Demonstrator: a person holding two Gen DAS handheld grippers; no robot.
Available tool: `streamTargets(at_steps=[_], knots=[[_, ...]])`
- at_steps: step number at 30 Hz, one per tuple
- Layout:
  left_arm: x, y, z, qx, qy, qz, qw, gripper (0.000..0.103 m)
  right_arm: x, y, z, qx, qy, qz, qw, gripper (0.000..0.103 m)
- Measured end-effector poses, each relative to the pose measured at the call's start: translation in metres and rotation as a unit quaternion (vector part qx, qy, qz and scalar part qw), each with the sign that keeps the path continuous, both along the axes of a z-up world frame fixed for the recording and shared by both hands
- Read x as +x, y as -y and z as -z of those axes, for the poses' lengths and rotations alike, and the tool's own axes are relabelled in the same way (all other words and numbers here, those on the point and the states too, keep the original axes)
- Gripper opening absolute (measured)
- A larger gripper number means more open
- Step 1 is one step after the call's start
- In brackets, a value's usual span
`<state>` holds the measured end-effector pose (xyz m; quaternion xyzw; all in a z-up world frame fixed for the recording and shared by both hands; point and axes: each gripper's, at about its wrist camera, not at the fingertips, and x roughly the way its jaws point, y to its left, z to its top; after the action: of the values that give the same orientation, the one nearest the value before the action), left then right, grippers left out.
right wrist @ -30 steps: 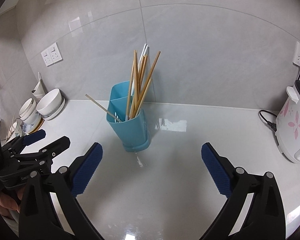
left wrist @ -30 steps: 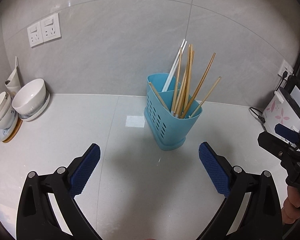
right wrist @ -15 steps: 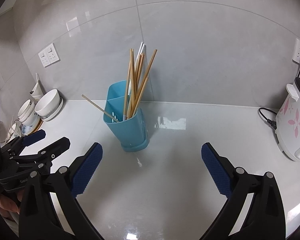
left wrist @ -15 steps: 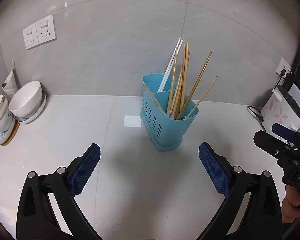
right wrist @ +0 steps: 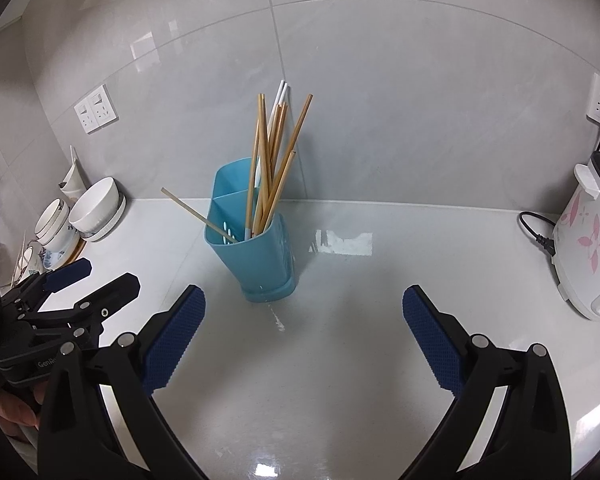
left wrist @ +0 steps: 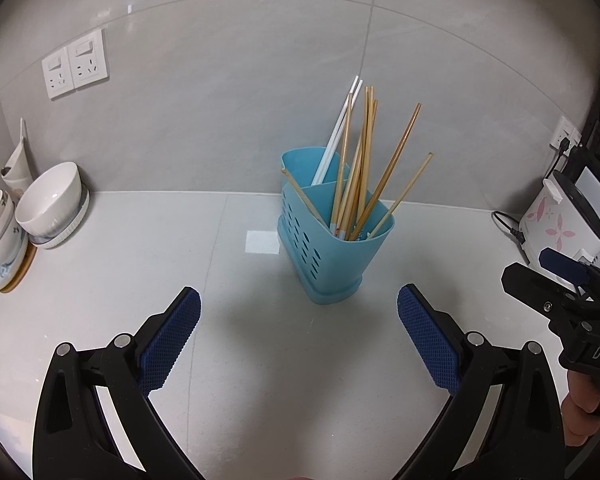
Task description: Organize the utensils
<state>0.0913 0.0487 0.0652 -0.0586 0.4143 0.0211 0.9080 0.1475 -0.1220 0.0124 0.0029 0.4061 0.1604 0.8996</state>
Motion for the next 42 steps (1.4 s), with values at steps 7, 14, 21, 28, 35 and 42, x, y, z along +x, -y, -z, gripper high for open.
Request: streamTargets(at_steps=[7, 14, 21, 28, 35, 42], knots=[[0.0014, 0.0007, -0.0004, 0.001, 0.001, 0.002, 1.0000, 0.097, 0.0009, -0.0001, 0.0013, 0.000, -0.002, 0.001, 1.000, 0.095], [0.0014, -0.0019, -0.0004, 0.000, 0.001, 0.001, 1.0000, 0.097, 0.0013, -0.0009, 0.0041, -0.002, -0.005, 0.002, 1.000, 0.095], [0.0008, -0.0004, 0.0009, 0.002, 0.000, 0.004, 1.0000, 0.097, 0.0015, -0.0012, 0.0044, -0.002, -0.006, 0.002, 1.000, 0.095], [0.0016, 0.0004, 0.0031, 0.007, -0.003, 0.007, 1.0000, 0.097, 0.0011, -0.0013, 0.0044, -0.002, -0.005, 0.003, 1.000, 0.095], [0.0035, 0.0003, 0.0049, 0.006, -0.007, 0.009, 0.9999, 0.097, 0.0012, -0.0015, 0.0052, -0.001, -0.006, 0.002, 1.000, 0.095], [0.0042, 0.0011, 0.0050, 0.003, -0.007, 0.009, 0.9999, 0.096, 0.0006, -0.0026, 0.0045, -0.002, -0.005, 0.001, 1.000, 0.095]])
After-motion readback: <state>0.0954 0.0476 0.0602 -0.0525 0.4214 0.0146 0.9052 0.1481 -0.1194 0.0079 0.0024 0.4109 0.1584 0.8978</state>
